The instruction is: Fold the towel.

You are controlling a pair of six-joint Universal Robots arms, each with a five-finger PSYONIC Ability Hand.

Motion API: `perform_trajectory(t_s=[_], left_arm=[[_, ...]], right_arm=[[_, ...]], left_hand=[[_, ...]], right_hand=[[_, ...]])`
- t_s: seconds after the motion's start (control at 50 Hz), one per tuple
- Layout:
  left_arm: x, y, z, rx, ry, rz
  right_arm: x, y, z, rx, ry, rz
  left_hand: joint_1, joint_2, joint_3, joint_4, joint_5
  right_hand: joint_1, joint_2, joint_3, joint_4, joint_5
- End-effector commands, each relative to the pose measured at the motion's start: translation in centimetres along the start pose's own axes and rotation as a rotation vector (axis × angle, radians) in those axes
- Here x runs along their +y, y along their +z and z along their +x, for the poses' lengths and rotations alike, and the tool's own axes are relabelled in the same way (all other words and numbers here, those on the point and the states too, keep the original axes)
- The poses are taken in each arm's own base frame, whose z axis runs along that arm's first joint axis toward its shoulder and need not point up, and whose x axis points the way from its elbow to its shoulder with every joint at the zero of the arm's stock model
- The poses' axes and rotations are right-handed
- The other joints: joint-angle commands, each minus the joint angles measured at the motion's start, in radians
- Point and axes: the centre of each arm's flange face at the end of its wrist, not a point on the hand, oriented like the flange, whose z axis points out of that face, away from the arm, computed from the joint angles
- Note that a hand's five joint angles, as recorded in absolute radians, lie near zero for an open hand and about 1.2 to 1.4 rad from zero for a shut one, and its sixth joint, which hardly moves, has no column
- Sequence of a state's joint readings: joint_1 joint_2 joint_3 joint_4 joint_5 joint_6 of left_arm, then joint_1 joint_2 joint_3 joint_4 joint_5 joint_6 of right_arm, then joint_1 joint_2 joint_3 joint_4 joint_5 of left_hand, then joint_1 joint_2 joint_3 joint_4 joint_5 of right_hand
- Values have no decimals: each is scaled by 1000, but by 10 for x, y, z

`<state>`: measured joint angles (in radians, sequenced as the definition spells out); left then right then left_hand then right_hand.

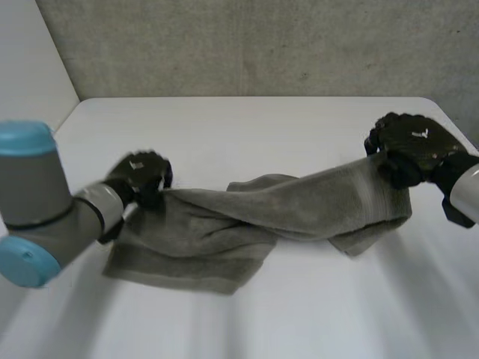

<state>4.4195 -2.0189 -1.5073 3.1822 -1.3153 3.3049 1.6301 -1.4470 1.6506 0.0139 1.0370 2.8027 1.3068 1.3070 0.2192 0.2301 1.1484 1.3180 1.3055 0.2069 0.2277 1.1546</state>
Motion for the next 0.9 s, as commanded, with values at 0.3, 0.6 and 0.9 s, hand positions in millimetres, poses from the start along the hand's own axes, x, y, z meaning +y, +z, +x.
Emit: perform_trajectory(t_s=[0.3, 0.6, 0.9], left_arm=[[-250, -81, -18, -124, 210, 827], [-164, -72, -7, -3, 228, 592], [-111, -88, -3, -22, 224, 452]], right_arm=[[-232, 9, 41, 325, -195, 569], [-135, 48, 26, 161, -147, 101], [-113, -10, -3, 235, -205, 287]], left_hand=[[89, 89, -45, -56, 73], [89, 89, -45, -56, 73], [89, 89, -45, -56, 73]], right_hand=[[78, 91, -32, -53, 67], [78, 91, -32, -53, 67], [78, 91, -32, -53, 67]])
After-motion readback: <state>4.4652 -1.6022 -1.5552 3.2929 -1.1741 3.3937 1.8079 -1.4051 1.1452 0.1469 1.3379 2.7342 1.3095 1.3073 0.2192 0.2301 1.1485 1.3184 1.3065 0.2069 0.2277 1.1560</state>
